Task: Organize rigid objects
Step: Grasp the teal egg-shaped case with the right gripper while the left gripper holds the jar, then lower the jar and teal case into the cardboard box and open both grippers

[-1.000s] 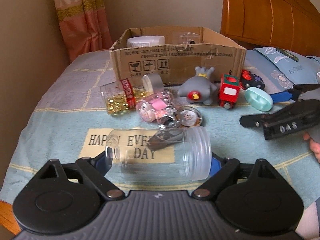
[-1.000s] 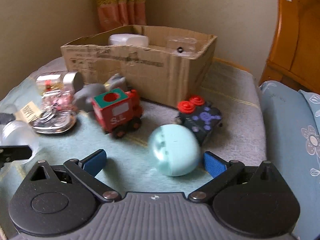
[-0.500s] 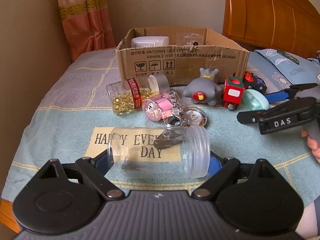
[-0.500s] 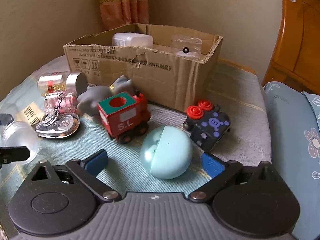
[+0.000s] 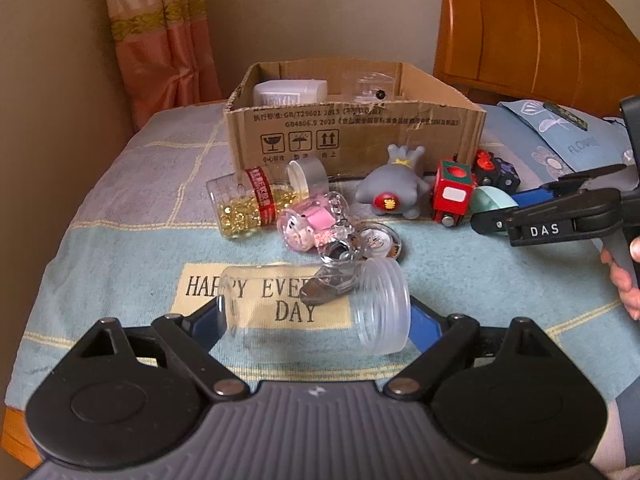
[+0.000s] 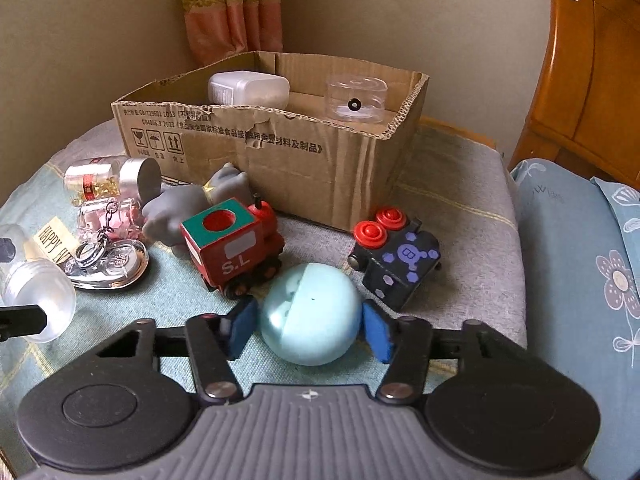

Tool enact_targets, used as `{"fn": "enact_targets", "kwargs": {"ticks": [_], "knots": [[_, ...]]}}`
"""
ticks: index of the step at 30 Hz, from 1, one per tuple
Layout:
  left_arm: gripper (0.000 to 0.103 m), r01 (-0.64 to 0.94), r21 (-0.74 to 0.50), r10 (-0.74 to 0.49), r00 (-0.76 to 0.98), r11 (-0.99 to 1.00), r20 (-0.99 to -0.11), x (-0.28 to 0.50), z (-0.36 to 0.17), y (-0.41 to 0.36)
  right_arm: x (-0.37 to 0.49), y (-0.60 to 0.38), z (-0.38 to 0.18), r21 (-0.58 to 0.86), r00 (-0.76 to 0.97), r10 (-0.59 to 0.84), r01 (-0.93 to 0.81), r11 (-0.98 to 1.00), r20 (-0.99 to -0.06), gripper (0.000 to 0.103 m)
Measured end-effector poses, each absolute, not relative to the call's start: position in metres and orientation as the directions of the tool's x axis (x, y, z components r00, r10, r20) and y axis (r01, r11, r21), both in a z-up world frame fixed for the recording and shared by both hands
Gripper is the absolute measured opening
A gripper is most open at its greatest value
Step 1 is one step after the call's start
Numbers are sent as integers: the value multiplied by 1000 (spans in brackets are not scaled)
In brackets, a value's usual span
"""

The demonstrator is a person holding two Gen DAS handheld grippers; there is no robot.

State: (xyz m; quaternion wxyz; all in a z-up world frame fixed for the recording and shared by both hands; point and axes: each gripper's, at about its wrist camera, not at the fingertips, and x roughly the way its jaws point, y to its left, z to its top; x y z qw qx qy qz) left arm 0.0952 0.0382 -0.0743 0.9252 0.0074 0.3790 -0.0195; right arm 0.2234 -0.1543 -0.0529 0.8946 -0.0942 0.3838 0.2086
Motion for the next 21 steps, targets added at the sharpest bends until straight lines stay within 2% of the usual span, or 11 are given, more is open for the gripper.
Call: {"fn": "enact_targets", "kwargs": {"ticks": [13,21], "knots": [[90,150,44,-71,682,988,-728,97,-57,38,207,-165,-45,-18,579,311,-492,871,-753,59],[90,212,71,-89,659,975,-747,110,-31,41,198,-173,-20,1,570,346,-518,855,-745,59]]}}
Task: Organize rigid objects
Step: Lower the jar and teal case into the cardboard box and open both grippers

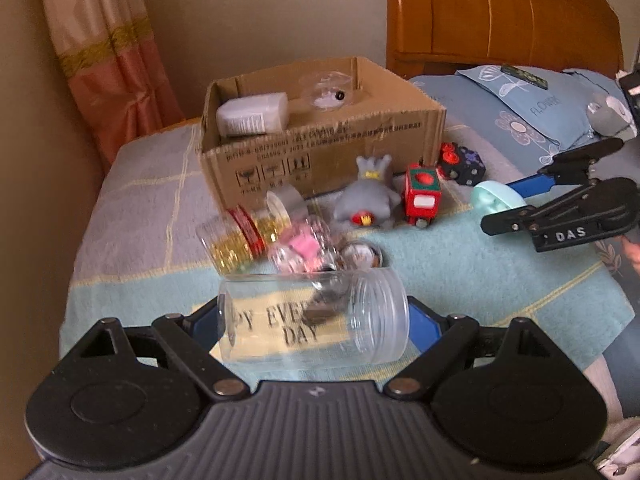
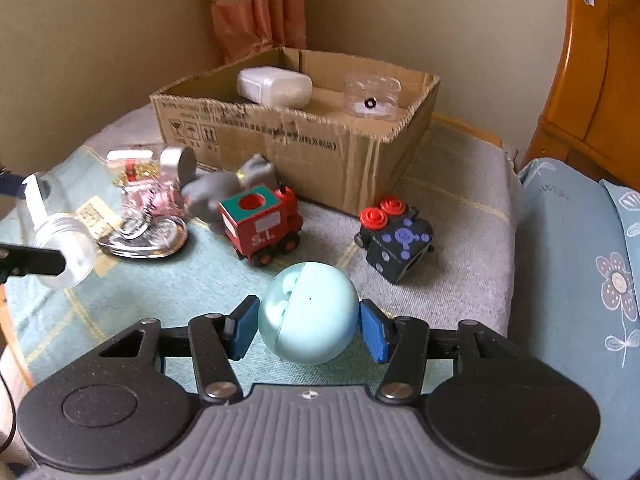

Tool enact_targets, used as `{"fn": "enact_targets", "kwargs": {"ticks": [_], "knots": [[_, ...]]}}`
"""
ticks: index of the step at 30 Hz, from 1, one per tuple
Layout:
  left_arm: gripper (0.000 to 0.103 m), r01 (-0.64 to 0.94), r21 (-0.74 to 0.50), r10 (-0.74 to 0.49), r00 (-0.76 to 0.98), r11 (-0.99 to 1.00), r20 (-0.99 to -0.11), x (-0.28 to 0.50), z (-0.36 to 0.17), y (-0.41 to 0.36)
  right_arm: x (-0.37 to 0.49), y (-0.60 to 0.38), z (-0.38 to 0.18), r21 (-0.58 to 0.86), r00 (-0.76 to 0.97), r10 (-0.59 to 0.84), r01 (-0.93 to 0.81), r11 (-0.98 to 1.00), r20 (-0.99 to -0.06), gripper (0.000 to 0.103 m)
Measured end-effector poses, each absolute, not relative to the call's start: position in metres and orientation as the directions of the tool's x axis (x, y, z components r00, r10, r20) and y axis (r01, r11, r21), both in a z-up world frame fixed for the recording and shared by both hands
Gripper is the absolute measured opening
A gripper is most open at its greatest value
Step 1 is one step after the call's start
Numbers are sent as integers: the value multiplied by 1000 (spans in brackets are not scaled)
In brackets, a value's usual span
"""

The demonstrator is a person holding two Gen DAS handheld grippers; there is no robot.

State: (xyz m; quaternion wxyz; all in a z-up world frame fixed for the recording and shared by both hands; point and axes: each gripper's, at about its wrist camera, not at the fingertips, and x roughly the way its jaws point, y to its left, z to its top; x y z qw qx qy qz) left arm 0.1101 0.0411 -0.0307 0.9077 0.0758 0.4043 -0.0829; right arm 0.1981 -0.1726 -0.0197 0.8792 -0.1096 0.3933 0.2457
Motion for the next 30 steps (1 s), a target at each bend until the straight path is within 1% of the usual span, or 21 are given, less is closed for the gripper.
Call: {"fn": "enact_targets", "kwargs": {"ticks": [7,14,22,30], "knots": [[90,240,68,-121,692,968,-712,138,8,42,204,-172,22,31,596,414,-545,838,-688,59],[90,243,116,-108,745,963,-658,187,43,38,231,-155,58,-11,650,438,-566,825,-621,59],[90,205,148,-67,772,968,-632,255,62,41,285,-130,69,-34,660,425,-563,825,-620,59],[90,186,152,-40,751,971,-659,291,46,43,309,-112,49,-41,637,401,-562,826,-659,60]]}}
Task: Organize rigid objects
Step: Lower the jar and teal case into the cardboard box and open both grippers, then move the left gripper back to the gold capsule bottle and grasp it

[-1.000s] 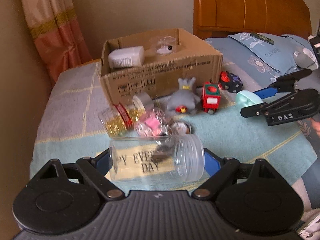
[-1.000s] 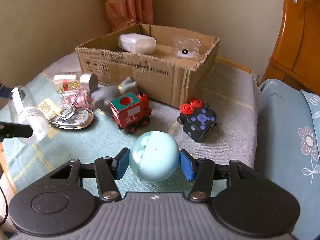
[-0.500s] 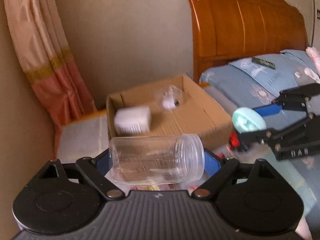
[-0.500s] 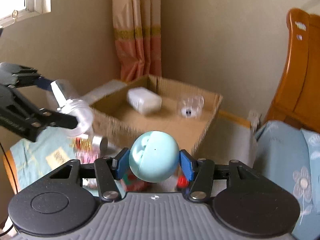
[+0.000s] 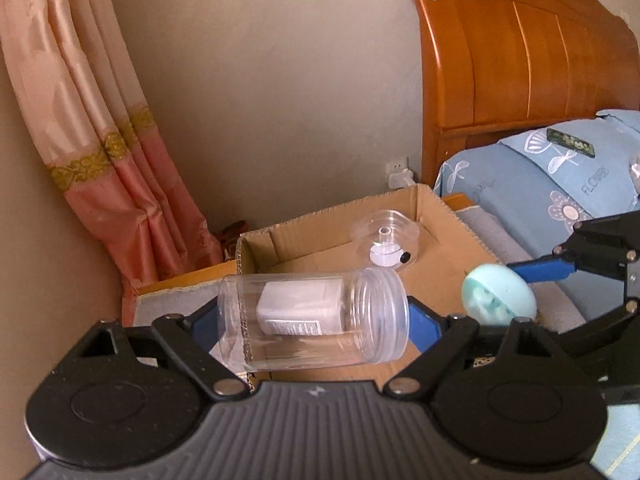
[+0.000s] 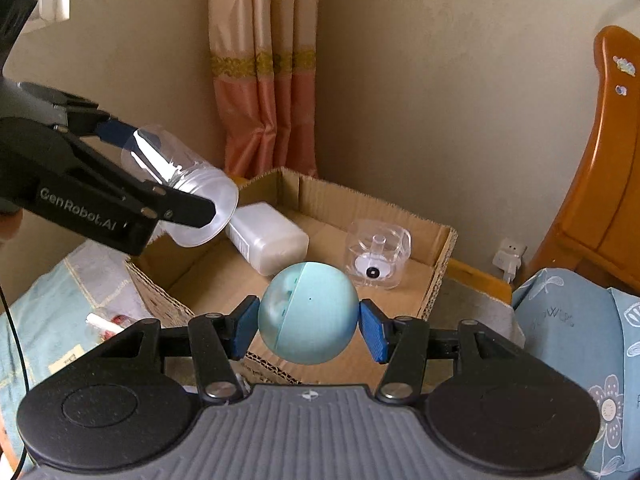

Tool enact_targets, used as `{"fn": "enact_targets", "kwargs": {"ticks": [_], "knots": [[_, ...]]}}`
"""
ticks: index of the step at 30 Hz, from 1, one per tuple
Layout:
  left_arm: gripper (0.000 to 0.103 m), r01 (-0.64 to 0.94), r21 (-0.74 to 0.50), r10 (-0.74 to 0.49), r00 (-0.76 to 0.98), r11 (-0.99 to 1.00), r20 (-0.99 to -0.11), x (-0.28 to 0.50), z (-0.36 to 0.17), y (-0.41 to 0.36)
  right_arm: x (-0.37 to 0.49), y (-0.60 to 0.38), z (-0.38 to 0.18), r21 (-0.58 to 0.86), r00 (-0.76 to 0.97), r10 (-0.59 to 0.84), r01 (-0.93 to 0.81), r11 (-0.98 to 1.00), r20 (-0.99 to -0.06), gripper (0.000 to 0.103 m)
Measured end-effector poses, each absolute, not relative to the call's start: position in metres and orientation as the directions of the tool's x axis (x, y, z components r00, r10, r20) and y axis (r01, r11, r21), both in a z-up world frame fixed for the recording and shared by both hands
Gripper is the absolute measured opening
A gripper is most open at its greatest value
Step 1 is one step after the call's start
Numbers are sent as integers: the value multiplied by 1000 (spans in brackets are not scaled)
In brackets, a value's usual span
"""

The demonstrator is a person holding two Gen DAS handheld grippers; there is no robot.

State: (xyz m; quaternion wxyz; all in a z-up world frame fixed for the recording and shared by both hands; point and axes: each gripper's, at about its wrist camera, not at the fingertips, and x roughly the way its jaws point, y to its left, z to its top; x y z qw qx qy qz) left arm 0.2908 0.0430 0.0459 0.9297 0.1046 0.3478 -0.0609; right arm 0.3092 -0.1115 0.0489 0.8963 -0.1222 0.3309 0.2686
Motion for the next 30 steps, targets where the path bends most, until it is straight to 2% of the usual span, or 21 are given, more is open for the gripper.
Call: {"fn": "enact_targets", "kwargs": {"ticks": [1,2,4,8,13,16,30], "knots": [[90,188,157,-38,748,970,-662,292,44,43,309,-110,47,-42,639,398,-559,828,-658,66],[90,189,160,-36,747,969,-664,292,42,43,308,-109,46,-46,643,393,-554,831,-657,80],[90,190,158,-36,742,969,-669,294,38,43,304,-110,46,-54,655,390,-550,834,-648,91],[90,194,150,-43,737,969,-675,294,34,43,297,-114,48,-57,663,383,-541,839,-643,98],[91,197,135,-55,735,971,-676,294,35,39,285,-123,53,-48,664,392,-542,839,-637,101],[99,188,116,-61,732,975,-679,292,38,38,277,-125,56,-54,668,390,-542,839,-634,103],[100,195,136,-69,778,971,-625,229,72,32,222,-135,77,-31,689,412,-532,846,-597,103]]}}
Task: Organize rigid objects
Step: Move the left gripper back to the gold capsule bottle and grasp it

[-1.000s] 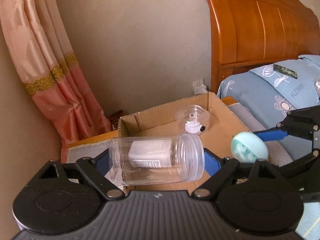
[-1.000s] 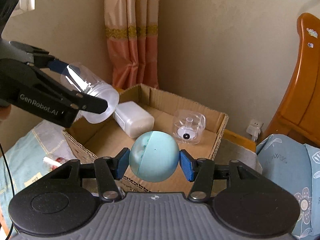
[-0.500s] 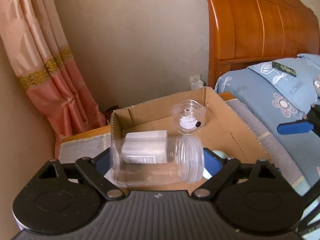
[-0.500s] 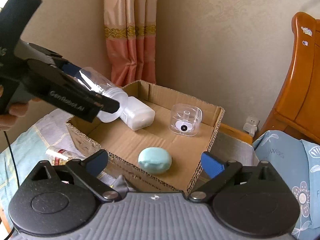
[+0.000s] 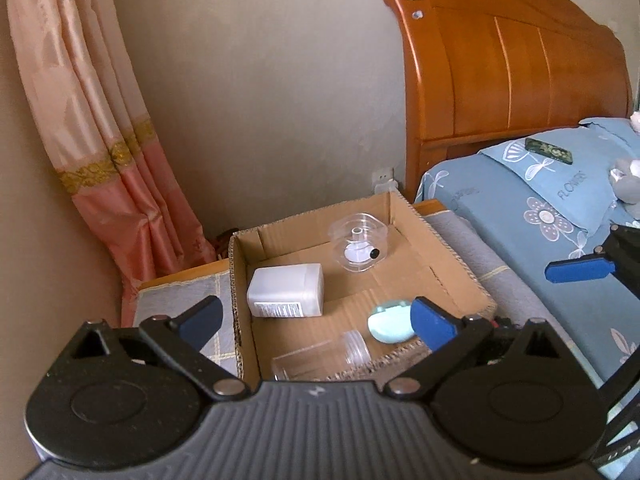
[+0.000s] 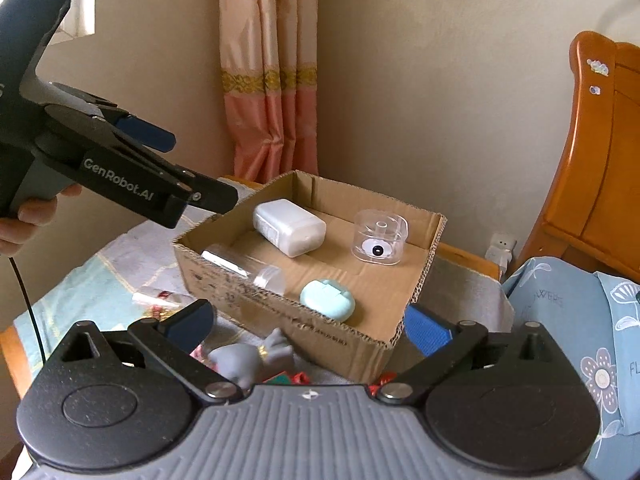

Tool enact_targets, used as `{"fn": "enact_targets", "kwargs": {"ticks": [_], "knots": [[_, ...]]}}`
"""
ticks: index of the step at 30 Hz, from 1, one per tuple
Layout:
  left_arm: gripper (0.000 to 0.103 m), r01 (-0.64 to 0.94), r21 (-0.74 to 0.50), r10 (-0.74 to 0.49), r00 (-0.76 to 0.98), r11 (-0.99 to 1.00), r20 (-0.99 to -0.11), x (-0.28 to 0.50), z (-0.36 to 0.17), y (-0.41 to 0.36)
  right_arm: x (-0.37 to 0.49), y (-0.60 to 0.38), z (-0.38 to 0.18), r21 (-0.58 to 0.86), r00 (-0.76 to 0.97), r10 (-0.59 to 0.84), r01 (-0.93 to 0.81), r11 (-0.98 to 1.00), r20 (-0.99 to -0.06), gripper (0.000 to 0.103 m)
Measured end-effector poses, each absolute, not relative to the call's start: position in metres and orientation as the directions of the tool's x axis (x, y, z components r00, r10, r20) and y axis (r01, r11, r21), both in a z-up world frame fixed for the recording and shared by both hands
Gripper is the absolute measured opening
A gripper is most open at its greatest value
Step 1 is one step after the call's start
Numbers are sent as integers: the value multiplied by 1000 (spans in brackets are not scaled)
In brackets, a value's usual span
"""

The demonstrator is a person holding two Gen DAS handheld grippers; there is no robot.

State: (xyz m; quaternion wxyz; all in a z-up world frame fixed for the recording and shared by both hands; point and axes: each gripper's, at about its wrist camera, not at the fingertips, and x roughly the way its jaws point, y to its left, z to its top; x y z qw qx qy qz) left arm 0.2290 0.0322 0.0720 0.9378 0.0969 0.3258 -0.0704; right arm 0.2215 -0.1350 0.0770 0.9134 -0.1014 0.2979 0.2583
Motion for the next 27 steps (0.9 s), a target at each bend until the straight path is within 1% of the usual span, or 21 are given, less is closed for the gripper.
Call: {"fn": "enact_targets", "kwargs": {"ticks": [4,10,14,16,20,27], "knots": [[100,207,139,-79,783,969,-616,209,77,30,206,-139,82,-36,707,408,-522,852,-577,103],[100,208,144,-79,789,967,-609,186,76,32,189,-143,79,-35,712,402,-513,858,-575,103],[100,168,139,-51,795,976,-605,171,68,39,181,-147,70,-7,715,396,-489,872,-576,103],[100,158,134,-44,791,978,-610,165,62,43,177,-146,63,-22,724,375,-474,880,-579,103],[100,132,84,-49,770,988,-636,156,47,56,171,-144,42,-20,708,355,-462,887,-611,103],[100,29,76,27,770,997,-638,143,18,71,162,-141,-5,-11,665,304,-425,905,-682,103]]}}
